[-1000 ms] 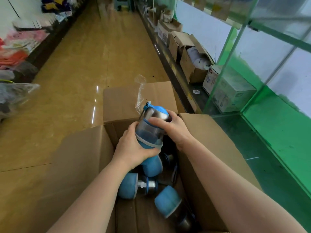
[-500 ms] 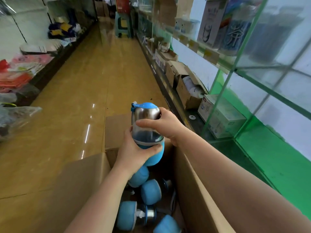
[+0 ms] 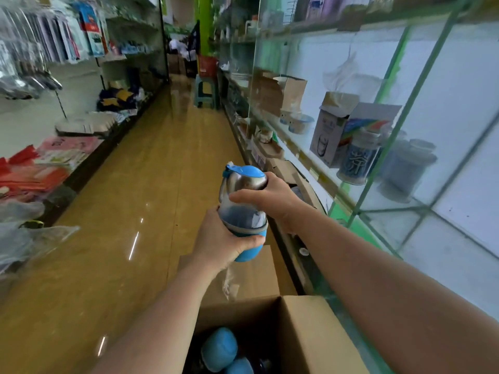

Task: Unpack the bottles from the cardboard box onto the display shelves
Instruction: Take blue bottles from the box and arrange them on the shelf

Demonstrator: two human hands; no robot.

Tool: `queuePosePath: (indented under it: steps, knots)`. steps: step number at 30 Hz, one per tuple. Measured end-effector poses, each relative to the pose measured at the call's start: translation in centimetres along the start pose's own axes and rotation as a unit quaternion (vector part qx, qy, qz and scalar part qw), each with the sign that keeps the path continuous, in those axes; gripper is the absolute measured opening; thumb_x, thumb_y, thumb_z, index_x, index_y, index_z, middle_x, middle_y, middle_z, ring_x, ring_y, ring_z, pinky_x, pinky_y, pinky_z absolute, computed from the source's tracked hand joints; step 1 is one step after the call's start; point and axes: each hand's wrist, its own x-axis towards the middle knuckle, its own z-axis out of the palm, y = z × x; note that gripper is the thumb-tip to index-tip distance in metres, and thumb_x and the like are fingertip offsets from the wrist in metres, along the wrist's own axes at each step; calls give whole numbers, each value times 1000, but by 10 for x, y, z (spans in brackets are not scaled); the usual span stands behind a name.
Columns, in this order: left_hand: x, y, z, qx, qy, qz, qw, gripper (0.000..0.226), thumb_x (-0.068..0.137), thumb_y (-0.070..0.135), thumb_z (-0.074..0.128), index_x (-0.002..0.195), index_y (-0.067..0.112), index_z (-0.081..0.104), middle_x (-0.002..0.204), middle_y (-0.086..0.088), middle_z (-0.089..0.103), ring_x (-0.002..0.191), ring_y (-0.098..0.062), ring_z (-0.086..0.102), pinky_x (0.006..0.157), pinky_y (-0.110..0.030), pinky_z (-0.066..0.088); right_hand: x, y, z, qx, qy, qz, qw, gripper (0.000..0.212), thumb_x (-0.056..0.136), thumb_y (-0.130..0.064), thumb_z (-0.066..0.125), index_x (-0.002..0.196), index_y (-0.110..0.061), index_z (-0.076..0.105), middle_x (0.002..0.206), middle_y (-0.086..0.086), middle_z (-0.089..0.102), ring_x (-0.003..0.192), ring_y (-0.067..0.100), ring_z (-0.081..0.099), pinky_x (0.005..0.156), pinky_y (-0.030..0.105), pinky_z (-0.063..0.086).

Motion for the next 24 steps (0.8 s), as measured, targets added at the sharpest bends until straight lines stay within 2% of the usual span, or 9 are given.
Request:
queuePosePath:
  steps: [3, 5, 8, 10, 13, 18, 20, 22, 24]
  knots:
    - [10, 48, -17, -7, 7, -12, 1000, 68, 55, 16, 90, 108, 24, 49, 99, 13, 60, 92, -5, 59, 69, -15, 46, 1, -52, -19, -15, -8, -2, 1000, 68, 55, -43, 81, 113, -20, 53, 106, 3, 66, 96, 18, 65, 86, 38, 55]
    - [19, 82, -28, -6, 1, -27, 1000, 74, 51, 22, 91, 112, 22, 51, 102, 12, 63, 94, -6, 61, 76, -22, 49, 0, -89, -32, -17, -2, -11, 1000, 75, 48, -48, 80, 113, -20, 56, 105, 2, 67, 95, 18, 66, 86, 40, 56]
    - [26, 145, -48, 15, -13, -30, 999, 88, 36, 44, 88, 116, 28, 55, 106, 13, 67, 98, -8, 63, 86, -36, 53, -8, -146, -54, -2, 23, -24, 999, 69, 53, -46, 81, 113, -22, 56, 106, 1, 67, 96, 17, 65, 86, 40, 56]
    - [28, 192, -62, 20, -20, -31, 999, 91, 33, 49, 86, 116, 31, 54, 107, 13, 67, 99, -9, 63, 87, -38, 53, -17, -186, -69, -9, 44, -37, 998, 61, 59, -45, 80, 110, -22, 57, 104, -1, 67, 94, 15, 65, 84, 37, 56]
    - [28, 257, -83, 9, -42, -32, 999, 76, 46, 31, 91, 114, 27, 56, 104, 12, 68, 98, -10, 63, 84, -32, 51, -32, -246, -89, -38, 84, -62, 994, 56, 64, -49, 77, 107, -21, 56, 100, -4, 66, 92, 12, 63, 84, 36, 54]
    - [28, 376, -124, -3, -111, -1, 994, 46, 59, 4, 87, 98, 18, 68, 89, 7, 72, 87, -7, 65, 65, -17, 47, -60, -357, -129, -75, 125, -71, 987, 55, 68, -54, 74, 103, -15, 57, 96, -2, 65, 90, 15, 61, 75, 30, 49]
    - [29, 413, -136, 0, -120, 4, 993, 53, 55, 13, 90, 102, 20, 67, 94, 8, 72, 91, -8, 64, 68, -20, 47, -69, -395, -143, -81, 126, -75, 986, 63, 61, -61, 73, 102, -15, 59, 97, 0, 66, 90, 15, 62, 79, 34, 53]
    - [31, 444, -144, 17, -113, 9, 993, 73, 42, 34, 92, 109, 25, 63, 101, 10, 70, 98, -11, 62, 72, -26, 47, -79, -430, -157, -82, 119, -78, 986, 68, 57, -64, 72, 104, -17, 61, 97, 0, 68, 90, 15, 63, 83, 37, 54]
    - [34, 476, -149, 32, -113, 29, 993, 79, 37, 43, 90, 110, 28, 62, 103, 11, 69, 100, -13, 61, 71, -28, 46, -93, -464, -175, -76, 108, -80, 988, 60, 66, -56, 74, 106, -13, 63, 93, 0, 67, 86, 15, 62, 80, 32, 51]
